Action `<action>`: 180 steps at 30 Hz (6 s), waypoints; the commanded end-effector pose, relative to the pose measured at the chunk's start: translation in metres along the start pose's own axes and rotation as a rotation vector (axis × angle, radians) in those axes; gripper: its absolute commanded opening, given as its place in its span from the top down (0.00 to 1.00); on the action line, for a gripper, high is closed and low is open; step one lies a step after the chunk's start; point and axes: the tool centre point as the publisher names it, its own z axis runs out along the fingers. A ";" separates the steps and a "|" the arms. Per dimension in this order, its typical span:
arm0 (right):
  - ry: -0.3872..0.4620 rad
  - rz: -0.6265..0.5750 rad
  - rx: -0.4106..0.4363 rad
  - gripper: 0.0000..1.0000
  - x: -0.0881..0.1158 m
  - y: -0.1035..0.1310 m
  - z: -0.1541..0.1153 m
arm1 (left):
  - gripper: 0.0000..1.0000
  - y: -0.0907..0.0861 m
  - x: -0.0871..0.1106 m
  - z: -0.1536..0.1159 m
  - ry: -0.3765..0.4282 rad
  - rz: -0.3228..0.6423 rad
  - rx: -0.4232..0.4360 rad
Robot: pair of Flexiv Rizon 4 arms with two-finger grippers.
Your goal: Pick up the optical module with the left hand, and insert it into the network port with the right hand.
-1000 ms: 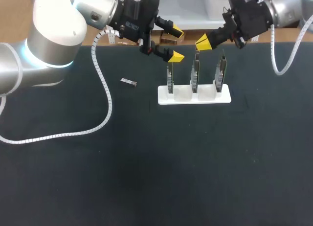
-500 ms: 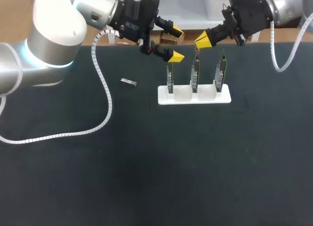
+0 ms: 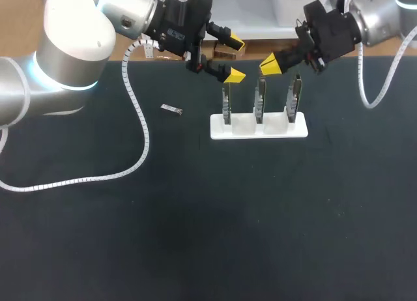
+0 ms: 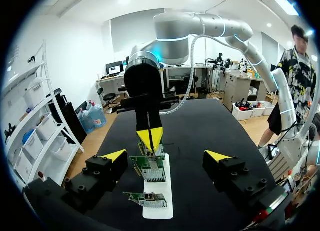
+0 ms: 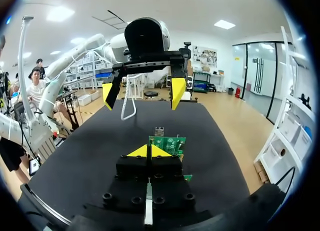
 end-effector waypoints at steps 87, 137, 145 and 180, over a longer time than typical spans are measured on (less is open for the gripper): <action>0.163 0.035 0.045 0.00 -0.006 0.061 -0.103 | 0.00 0.001 -0.001 0.001 0.005 -0.002 0.003; 0.216 0.054 0.019 0.00 0.003 0.069 -0.128 | 0.00 0.001 -0.001 0.001 0.005 -0.002 0.003; 0.216 0.054 0.019 0.00 0.003 0.069 -0.128 | 0.00 0.006 0.010 -0.024 0.100 -0.008 -0.017; 0.216 0.054 0.019 0.00 0.003 0.069 -0.128 | 0.00 0.018 0.156 -0.076 0.489 0.026 0.101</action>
